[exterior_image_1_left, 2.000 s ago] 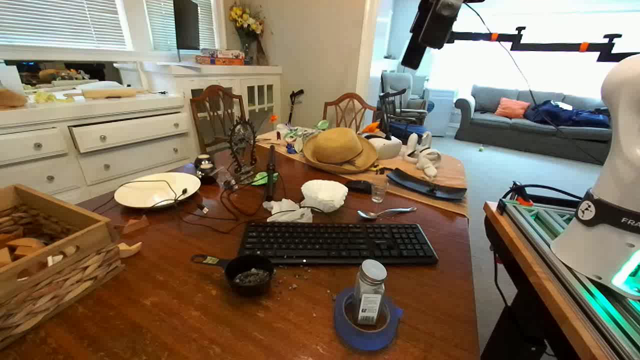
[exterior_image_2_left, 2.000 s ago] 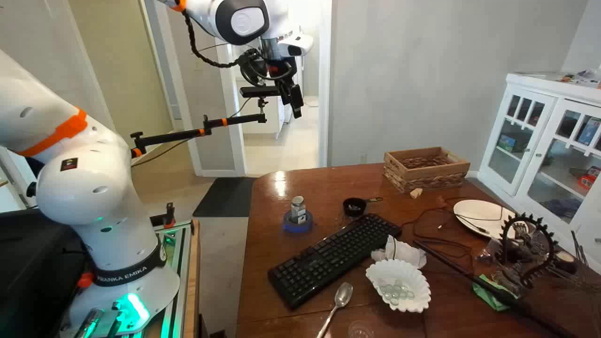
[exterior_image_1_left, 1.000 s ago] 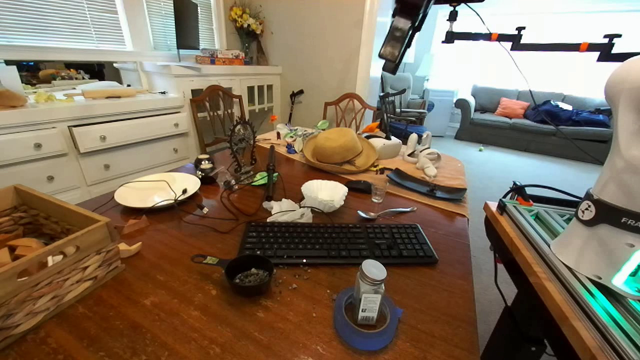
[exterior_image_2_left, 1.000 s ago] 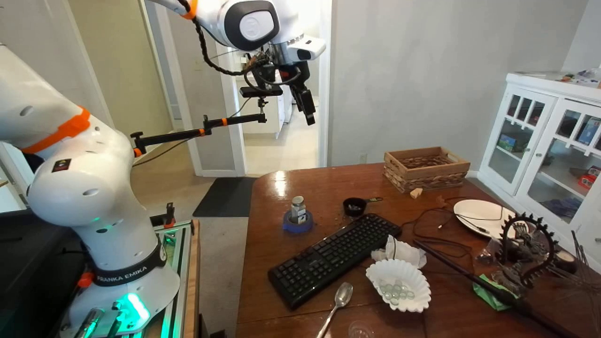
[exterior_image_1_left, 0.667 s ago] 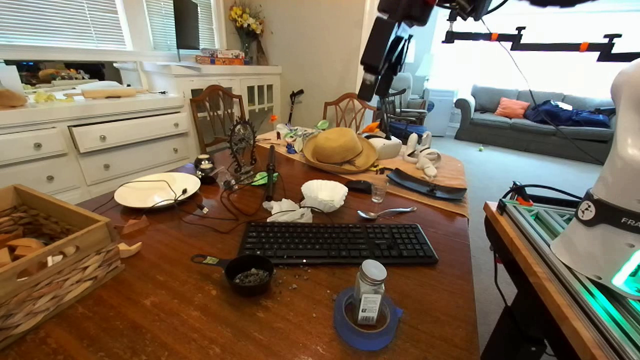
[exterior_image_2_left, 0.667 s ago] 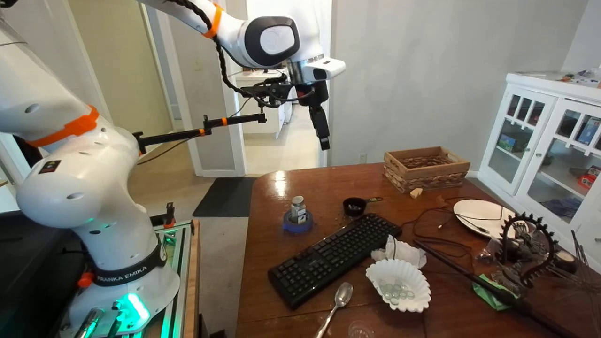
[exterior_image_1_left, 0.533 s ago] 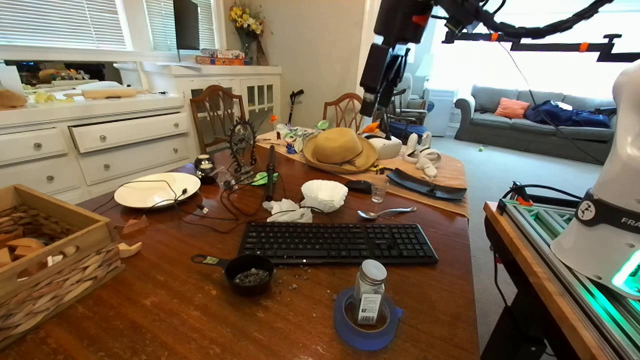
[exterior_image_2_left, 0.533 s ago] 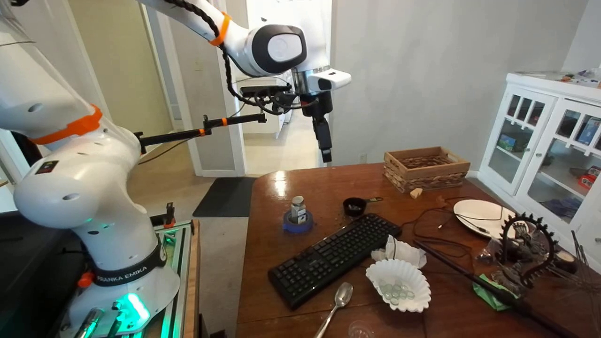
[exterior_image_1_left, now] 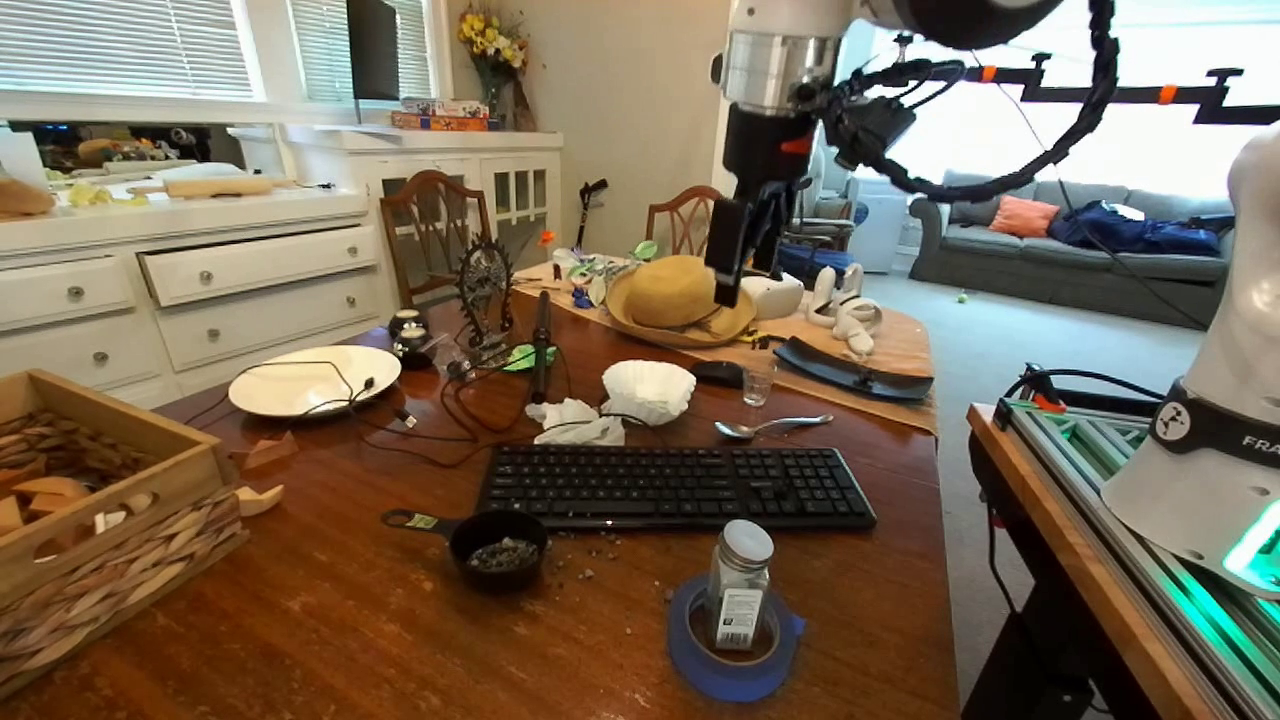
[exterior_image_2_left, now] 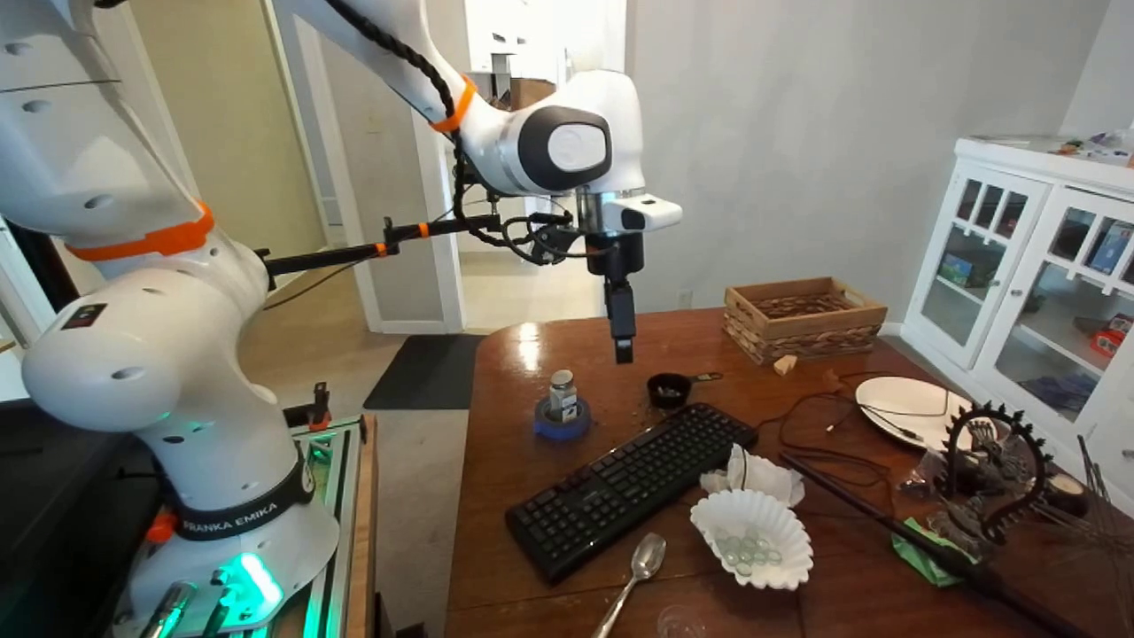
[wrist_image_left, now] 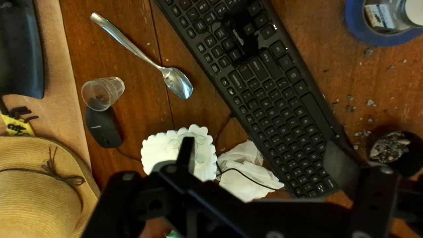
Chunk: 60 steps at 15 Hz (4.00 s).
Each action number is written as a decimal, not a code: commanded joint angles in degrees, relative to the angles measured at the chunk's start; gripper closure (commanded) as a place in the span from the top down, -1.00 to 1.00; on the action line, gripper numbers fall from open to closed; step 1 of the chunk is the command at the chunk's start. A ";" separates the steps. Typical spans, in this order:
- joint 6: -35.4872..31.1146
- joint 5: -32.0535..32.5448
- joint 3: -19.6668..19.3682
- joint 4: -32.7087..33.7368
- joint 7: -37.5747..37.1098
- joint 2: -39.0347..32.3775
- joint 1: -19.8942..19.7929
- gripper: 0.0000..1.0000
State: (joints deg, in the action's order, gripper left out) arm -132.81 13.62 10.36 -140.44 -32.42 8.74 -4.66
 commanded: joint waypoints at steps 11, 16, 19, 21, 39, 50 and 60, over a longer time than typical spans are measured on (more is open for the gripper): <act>-8.45 12.39 -7.77 24.85 -23.38 -35.11 15.49 1.00; -11.42 8.99 -11.38 36.49 -21.81 -46.65 19.73 1.00; -11.61 6.97 -12.49 42.36 -21.27 -51.85 21.61 1.00; -11.47 5.59 -12.98 45.41 -21.06 -54.38 22.59 1.00; -12.58 -0.54 -15.71 48.64 -20.43 -57.77 23.96 -1.00; -20.70 -2.12 -11.60 42.23 -12.10 -52.31 23.61 -0.98; -26.60 -10.22 1.32 38.55 23.01 -51.30 17.51 -0.98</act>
State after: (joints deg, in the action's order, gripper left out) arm -159.11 5.61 8.89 -99.53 -18.52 -43.64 14.97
